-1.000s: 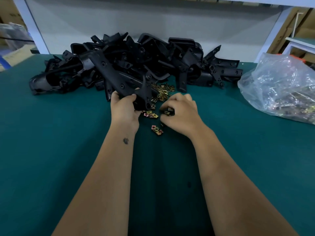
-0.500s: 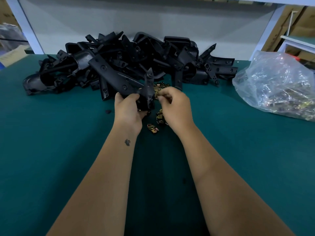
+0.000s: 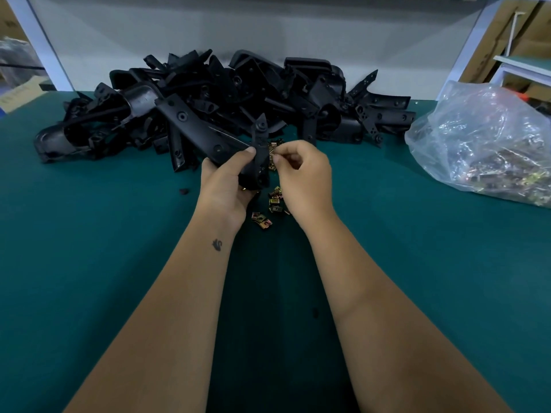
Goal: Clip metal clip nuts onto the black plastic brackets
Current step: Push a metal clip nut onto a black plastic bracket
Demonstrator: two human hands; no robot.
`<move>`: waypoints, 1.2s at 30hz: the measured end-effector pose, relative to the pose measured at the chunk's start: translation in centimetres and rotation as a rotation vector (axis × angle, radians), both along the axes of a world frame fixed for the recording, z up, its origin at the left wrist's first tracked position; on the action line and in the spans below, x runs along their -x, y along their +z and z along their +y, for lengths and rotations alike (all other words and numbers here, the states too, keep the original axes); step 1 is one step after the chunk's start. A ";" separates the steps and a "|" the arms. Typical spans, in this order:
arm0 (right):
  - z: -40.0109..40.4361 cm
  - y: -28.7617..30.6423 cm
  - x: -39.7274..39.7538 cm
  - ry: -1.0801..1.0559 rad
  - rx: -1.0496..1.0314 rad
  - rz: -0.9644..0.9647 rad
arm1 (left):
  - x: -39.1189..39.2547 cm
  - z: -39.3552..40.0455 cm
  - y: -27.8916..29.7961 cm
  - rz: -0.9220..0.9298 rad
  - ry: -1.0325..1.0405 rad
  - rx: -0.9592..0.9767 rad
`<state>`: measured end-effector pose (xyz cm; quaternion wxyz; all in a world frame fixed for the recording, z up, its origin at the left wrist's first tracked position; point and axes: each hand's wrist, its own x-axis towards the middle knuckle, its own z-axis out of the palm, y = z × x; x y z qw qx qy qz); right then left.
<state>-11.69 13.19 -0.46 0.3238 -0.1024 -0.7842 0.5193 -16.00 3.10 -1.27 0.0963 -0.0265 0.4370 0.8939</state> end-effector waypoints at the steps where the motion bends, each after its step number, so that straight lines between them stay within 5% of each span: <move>1: 0.0 0.1 -0.1 0.003 0.052 0.000 | 0.0 0.0 0.0 0.002 -0.003 0.002; 15: 0.7 0.7 -0.2 0.263 0.623 0.091 | -0.4 -0.1 0.4 -0.011 -0.024 0.009; 36: 1.2 0.7 0.1 0.280 0.653 0.030 | -0.6 -0.2 0.6 0.074 -0.096 0.011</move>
